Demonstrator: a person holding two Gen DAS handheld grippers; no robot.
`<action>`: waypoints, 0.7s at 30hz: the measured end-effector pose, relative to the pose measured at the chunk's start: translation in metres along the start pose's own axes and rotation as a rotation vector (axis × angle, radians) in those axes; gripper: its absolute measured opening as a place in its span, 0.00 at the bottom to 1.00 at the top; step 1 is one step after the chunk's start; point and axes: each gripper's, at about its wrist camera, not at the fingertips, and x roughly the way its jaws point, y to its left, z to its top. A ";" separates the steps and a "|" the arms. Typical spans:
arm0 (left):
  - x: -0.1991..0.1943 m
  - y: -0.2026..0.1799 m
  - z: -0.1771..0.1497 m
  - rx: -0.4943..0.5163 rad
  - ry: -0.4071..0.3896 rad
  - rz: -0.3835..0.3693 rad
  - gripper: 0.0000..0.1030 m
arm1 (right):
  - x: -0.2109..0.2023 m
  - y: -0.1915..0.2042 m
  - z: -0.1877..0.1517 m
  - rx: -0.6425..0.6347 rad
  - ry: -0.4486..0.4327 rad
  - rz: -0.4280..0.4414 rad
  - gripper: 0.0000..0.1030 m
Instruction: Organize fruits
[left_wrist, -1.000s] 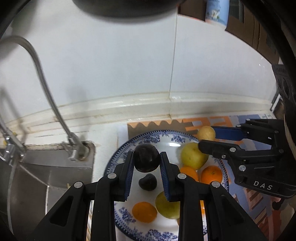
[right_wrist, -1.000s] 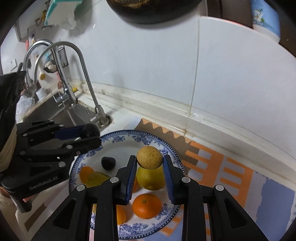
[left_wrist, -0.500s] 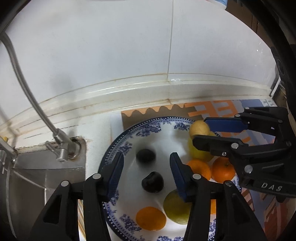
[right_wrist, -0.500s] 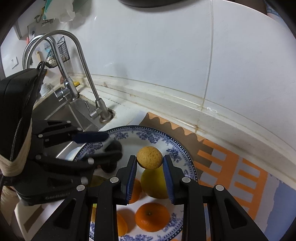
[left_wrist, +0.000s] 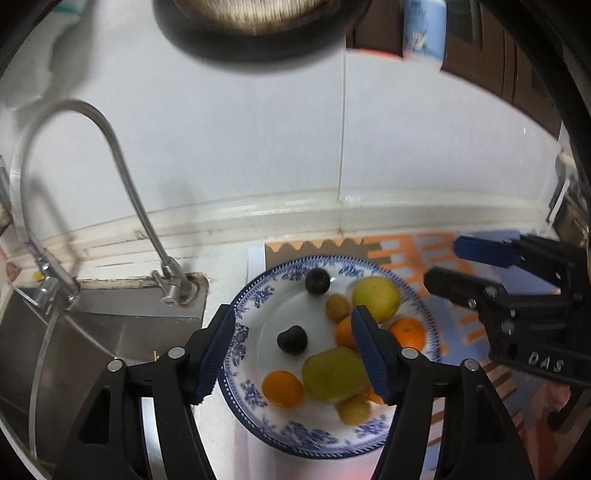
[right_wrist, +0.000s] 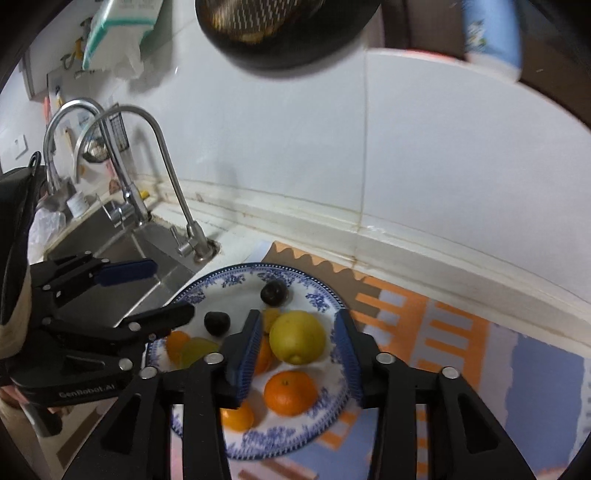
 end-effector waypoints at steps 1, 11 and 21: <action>-0.007 -0.002 0.000 -0.002 -0.018 0.004 0.67 | -0.009 0.000 -0.002 0.005 -0.018 -0.017 0.52; -0.082 -0.034 -0.017 0.029 -0.156 0.068 0.82 | -0.094 0.002 -0.027 0.057 -0.119 -0.150 0.67; -0.139 -0.062 -0.043 0.022 -0.215 0.015 0.91 | -0.169 0.008 -0.060 0.102 -0.192 -0.237 0.82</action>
